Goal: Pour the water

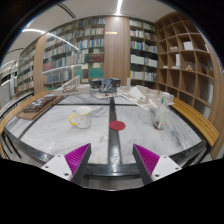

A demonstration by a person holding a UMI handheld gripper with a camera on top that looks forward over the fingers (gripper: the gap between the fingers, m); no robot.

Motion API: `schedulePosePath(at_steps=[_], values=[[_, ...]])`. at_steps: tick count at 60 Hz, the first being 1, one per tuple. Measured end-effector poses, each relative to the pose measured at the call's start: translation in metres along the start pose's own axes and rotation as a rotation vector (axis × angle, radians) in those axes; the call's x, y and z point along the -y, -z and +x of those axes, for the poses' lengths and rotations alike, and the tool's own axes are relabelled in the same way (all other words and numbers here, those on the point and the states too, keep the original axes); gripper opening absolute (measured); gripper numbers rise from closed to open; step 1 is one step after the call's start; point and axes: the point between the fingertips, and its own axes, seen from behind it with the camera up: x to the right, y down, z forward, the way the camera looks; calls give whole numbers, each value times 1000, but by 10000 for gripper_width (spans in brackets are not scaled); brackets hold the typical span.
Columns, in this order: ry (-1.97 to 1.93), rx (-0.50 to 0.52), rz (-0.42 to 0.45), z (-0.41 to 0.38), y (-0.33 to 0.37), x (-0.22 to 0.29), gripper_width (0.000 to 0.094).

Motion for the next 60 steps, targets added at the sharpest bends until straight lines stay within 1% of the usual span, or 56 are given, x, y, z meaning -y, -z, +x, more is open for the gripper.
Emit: schedulePosePath(at_steps=[4,8,12,20,24,34,43,45,47,49,51,52,55,60], values=[[-3,-50,-15,47,-23,-14,853],[-9,-104,-18,85,-36,-12,856],[-5,-142,6,134,-60,-15,853],[8,-207,68,196,-106,16,858],[-5,-218,105,219,-135,33,856],[-36,-261,154,272,-202,69,854],[-52,-281,175,298,-254,84,827],[-50,-276,184,300,-263,86,805],[-41,-273,187,302,-270,87,752],[-28,-260,196,301,-276,89,666],[-16,-254,216,299,-279,92,546],[-16,-255,223,299,-279,93,544],[-13,-256,232,298,-280,94,492],[-23,-270,222,299,-278,93,422]])
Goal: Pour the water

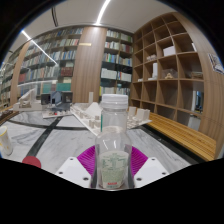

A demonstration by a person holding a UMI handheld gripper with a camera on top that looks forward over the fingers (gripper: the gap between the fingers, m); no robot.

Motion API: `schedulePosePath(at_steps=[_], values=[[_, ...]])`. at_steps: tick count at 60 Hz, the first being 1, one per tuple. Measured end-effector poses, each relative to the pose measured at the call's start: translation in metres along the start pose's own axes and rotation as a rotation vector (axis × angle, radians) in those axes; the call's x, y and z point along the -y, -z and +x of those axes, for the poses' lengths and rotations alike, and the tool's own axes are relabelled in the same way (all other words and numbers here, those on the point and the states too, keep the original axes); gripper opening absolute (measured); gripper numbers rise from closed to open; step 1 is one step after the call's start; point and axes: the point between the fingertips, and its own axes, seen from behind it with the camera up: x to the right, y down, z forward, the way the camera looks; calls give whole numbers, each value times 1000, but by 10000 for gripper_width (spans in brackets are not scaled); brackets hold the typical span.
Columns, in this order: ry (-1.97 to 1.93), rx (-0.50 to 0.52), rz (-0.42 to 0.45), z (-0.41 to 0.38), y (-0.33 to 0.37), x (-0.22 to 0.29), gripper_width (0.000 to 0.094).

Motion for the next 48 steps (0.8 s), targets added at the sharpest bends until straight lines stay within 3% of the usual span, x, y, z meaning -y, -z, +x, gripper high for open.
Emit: schedulePosePath(at_steps=[7,14,22,29,39,48], values=[[27,-57,-7,1,5,9,404],[154,-166,41,18,26,53,404],[424,-311,150,3,58,140,403],[736,-386,306,-45,84,220,403],[1249,-382,540,-172,107,273,400],[1667,-288,712,-282,107,235,402]])
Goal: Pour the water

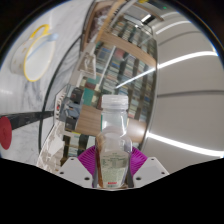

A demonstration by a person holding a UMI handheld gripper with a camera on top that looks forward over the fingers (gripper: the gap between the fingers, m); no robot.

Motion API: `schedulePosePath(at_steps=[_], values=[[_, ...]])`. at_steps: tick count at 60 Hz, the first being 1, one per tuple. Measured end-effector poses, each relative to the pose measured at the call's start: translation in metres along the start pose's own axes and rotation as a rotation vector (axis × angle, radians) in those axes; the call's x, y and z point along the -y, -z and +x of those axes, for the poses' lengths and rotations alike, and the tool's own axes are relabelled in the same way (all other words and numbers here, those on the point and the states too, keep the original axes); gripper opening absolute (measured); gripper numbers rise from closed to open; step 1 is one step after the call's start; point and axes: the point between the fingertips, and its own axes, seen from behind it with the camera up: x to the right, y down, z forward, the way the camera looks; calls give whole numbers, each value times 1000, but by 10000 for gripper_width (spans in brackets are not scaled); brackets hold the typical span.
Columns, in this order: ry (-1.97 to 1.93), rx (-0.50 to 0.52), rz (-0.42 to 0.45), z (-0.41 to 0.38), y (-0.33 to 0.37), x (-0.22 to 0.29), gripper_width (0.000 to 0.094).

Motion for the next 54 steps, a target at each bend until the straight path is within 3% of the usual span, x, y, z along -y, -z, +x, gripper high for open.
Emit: schedulePosePath(at_steps=[11,29,34,42,54], values=[[292,58,199,-54,6,73,401],[186,52,203,-50,6,73,399],[-90,60,135,-15,6,55,400],[-754,127,-51,8,2,13,405],[-1622,309,-288,-50,26,-21,401]])
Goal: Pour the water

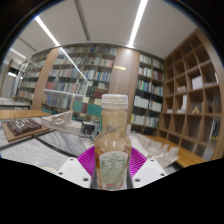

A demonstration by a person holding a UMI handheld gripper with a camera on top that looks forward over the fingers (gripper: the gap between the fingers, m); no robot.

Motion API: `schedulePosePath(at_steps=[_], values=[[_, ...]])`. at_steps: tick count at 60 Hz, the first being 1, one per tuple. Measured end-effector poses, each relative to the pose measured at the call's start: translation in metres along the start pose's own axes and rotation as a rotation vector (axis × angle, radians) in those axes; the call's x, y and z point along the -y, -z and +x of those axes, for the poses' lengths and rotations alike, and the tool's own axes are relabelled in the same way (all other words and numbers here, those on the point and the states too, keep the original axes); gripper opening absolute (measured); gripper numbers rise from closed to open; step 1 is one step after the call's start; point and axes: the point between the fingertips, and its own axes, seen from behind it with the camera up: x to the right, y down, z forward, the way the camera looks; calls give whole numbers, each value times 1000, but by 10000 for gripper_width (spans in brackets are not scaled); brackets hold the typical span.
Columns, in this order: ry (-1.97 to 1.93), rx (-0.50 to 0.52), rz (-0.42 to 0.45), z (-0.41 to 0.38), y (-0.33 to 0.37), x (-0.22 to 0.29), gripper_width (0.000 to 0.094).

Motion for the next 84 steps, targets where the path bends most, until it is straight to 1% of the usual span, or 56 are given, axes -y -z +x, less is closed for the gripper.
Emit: schedulePosePath(at_steps=[1,5,6,7,10,13,20,24,25,27,28,30,35,38,40,42,43,45,50,58,63,74,84], values=[[-41,5,-24,-9,0,-10,400],[-119,22,-96,-3,3,-50,401],[-129,14,-109,-25,-2,-60,401],[-138,24,-125,-5,1,-71,403],[-170,41,-164,0,3,-95,403],[-202,49,-189,-24,0,-114,403],[-216,64,-238,-18,-4,-159,404],[-213,63,-266,-29,-1,-181,407],[-209,59,-213,-28,-5,-171,410],[-187,57,-227,-29,-3,-179,420],[-184,56,-205,-29,-4,-174,420],[-182,52,-210,-29,-2,-176,444],[-175,54,-218,-30,0,-175,535],[-160,39,-266,-26,4,-180,635],[-156,25,-296,-23,8,-182,727],[-163,15,-304,-21,13,-179,861],[-165,15,-304,-22,15,-179,872],[-173,1,-309,-17,24,-175,837],[-165,-18,-332,-15,50,-162,863],[-164,-43,-333,-15,112,-127,858],[-177,-58,-356,-16,153,-115,856],[-175,-40,-365,-32,231,-94,857],[-173,-17,-375,-42,274,-86,858]])
